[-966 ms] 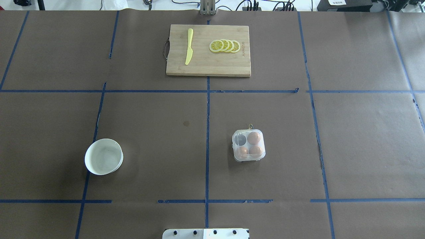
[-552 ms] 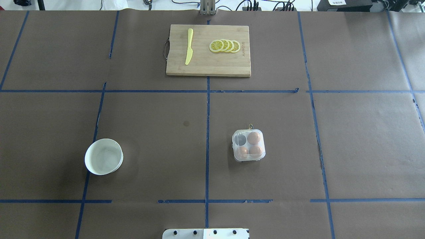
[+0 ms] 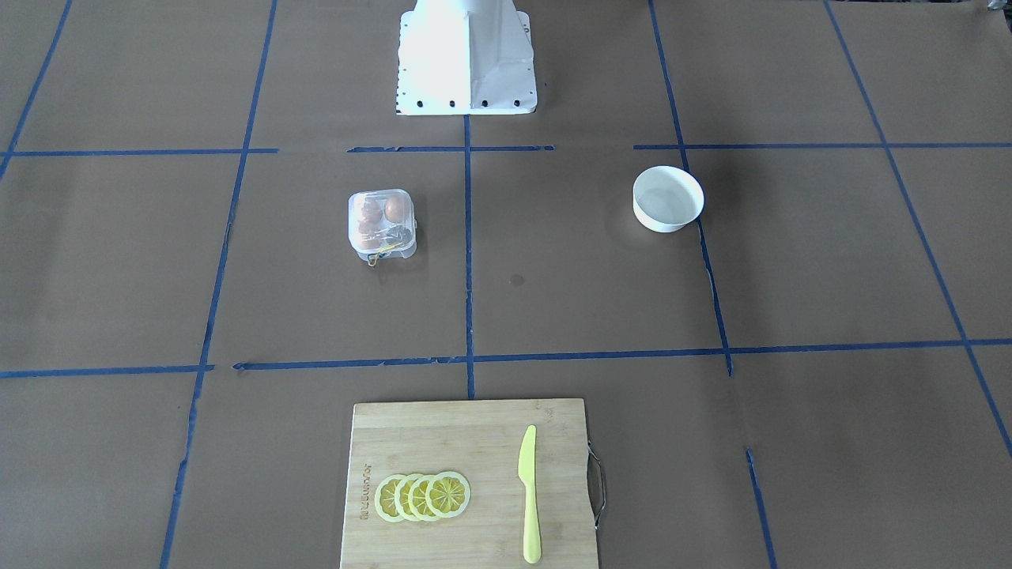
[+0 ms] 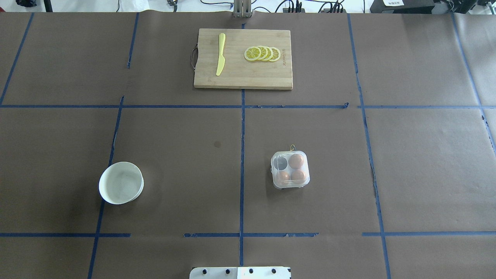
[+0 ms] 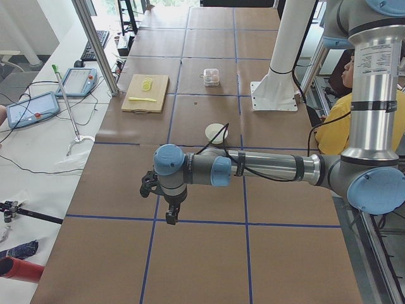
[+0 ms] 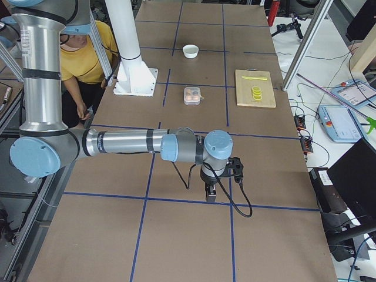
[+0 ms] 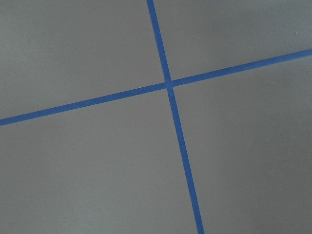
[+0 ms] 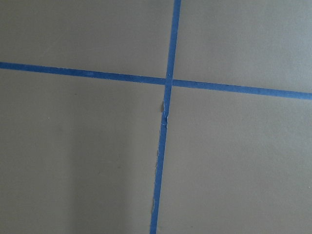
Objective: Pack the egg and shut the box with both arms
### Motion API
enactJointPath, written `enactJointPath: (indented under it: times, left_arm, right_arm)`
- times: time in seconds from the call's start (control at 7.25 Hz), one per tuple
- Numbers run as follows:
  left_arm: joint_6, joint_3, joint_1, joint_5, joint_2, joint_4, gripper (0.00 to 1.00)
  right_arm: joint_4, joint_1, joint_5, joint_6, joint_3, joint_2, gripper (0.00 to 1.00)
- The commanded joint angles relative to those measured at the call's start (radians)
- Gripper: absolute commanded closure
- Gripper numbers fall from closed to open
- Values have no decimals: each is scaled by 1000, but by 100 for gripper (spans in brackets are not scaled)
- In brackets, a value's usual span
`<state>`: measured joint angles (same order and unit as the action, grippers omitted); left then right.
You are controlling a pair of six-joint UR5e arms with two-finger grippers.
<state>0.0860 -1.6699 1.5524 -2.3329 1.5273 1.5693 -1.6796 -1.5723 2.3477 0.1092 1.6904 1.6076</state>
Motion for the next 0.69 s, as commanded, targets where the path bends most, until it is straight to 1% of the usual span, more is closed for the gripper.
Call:
enactJointPath:
  times: [0.0, 0.55]
  left_arm:
    - [-41, -5, 0, -2, 1, 0, 0]
    - [-52, -16, 0, -3, 1, 0, 0]
  right_arm:
    - [0, 0, 10, -2, 2, 0, 0]
    - [3, 0, 12, -2, 3, 0, 0]
